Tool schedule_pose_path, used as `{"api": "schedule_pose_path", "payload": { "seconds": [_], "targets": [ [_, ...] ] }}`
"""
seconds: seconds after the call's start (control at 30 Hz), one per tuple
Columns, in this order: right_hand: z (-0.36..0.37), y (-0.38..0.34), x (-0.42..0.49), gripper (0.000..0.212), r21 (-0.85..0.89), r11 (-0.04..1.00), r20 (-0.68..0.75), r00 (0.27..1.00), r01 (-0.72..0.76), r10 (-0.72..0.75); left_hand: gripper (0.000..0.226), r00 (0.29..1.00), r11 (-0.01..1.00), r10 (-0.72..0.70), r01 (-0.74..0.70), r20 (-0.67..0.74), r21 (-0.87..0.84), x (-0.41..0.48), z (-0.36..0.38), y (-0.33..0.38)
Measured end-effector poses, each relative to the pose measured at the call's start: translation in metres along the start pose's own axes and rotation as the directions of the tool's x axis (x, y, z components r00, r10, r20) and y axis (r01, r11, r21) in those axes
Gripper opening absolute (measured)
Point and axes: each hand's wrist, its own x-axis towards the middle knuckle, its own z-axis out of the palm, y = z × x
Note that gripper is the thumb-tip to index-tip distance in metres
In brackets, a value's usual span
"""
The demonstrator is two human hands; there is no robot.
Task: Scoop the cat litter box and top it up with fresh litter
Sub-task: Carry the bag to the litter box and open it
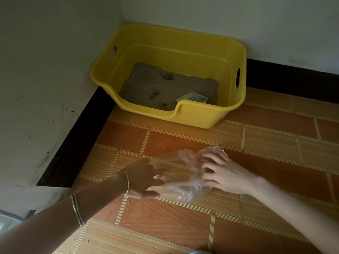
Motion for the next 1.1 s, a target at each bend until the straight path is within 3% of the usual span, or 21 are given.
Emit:
{"api": "schedule_pose_path", "payload": {
  "seconds": [0.1,0.2,0.27,0.37,0.47,0.57,0.63,0.73,0.87,1.0,1.1],
  "targets": [
    [-0.006,0.007,-0.006,0.059,-0.035,0.996,0.007,0.997,-0.079,0.079,0.064,0.993,0.994,-0.091,0.086,0.075,0.07,-0.008,-0.006,-0.003],
    [-0.01,0.006,-0.006,0.059,-0.13,0.986,-0.106,0.99,-0.102,0.088,0.071,0.961,0.952,-0.249,0.22,0.12,0.211,-0.01,-0.018,-0.01],
    [-0.009,0.006,-0.003,0.057,-0.139,0.982,-0.167,0.98,-0.129,0.106,0.073,0.953,0.944,-0.284,0.257,0.11,0.209,-0.009,-0.025,-0.009],
    [-0.009,0.003,0.001,0.061,-0.074,0.991,-0.233,0.968,-0.116,0.096,0.065,0.967,0.966,-0.24,0.247,-0.084,0.078,-0.01,-0.022,-0.007],
    [-0.009,-0.004,0.002,0.055,0.027,0.999,-0.349,0.936,-0.042,0.049,0.06,0.931,0.979,-0.201,0.184,-0.305,-0.082,-0.01,-0.007,-0.008],
    [-0.007,-0.021,0.012,0.049,0.358,0.933,-0.411,0.905,0.05,0.109,0.047,0.916,0.981,-0.138,0.075,-0.376,-0.176,-0.003,0.003,0.001],
    [-0.007,-0.035,0.022,0.047,0.57,0.819,-0.368,0.911,0.065,0.184,0.05,0.923,0.99,-0.047,-0.008,-0.383,-0.142,0.004,0.011,0.009],
    [-0.01,-0.051,0.033,0.047,0.604,0.797,-0.254,0.954,0.029,0.159,0.057,0.959,0.992,-0.007,-0.03,-0.283,-0.125,0.01,0.022,0.017],
    [-0.005,-0.054,0.032,0.043,0.27,0.962,0.02,0.999,-0.034,0.029,0.054,0.989,0.991,-0.066,0.05,-0.131,-0.121,0.001,0.017,0.014],
    [-0.006,-0.046,0.021,0.044,0.224,0.956,0.238,0.962,-0.188,0.133,0.058,0.993,0.992,-0.103,0.106,0.051,-0.074,-0.009,0.018,0.008],
    [-0.013,-0.037,0.016,0.048,0.154,0.958,0.256,0.946,-0.243,0.199,0.06,0.975,0.992,-0.125,0.129,0.186,-0.009,-0.009,0.017,0.016]
  ]
}}
